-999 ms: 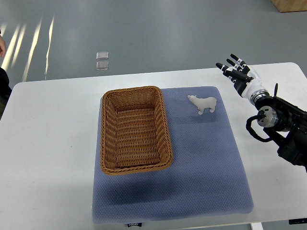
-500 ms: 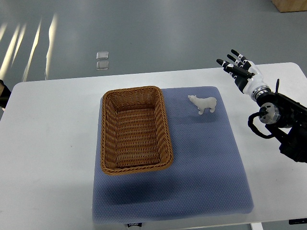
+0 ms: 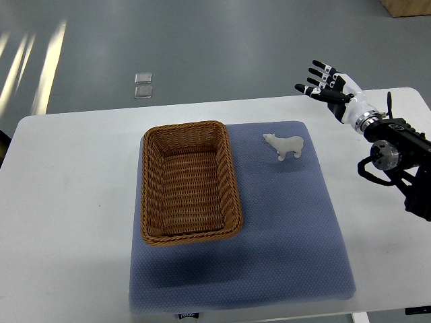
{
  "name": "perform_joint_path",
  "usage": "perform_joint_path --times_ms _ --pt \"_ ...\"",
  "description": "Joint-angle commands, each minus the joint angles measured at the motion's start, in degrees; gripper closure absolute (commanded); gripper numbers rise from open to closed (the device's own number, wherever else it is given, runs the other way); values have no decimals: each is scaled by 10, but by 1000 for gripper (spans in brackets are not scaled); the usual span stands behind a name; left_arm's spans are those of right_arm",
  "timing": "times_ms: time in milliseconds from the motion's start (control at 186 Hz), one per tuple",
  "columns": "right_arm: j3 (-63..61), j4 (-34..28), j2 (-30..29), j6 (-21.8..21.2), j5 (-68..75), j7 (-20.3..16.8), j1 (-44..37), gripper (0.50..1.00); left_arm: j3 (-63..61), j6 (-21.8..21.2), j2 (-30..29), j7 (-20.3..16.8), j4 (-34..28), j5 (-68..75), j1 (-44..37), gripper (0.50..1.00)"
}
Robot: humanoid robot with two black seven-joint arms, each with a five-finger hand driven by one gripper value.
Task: Place white bear in brown basket with right hand
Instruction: 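Reach the right hand toward the white polar bear figurine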
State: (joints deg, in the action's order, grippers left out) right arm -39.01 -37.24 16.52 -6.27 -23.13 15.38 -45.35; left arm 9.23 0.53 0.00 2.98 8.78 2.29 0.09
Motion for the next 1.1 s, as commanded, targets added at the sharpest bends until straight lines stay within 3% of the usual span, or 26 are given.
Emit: perform_joint_path --times_ms 0,306,430,634,1096 --pt "0 -3 0 -13 -59 2 -2 574 0 0 0 0 0 0 0 500" --pt "3 -13 22 -74 -272 5 -14 574 -1 0 0 0 0 -1 0 500" --pt "29 -24 45 -92 -351 25 -25 574 -1 0 0 0 0 -1 0 500" --pt "105 -65 77 -92 -402 29 -50 574 -1 0 0 0 0 -1 0 500" --pt "180 -65 84 -85 -482 25 -64 579 -1 0 0 0 0 0 0 500"
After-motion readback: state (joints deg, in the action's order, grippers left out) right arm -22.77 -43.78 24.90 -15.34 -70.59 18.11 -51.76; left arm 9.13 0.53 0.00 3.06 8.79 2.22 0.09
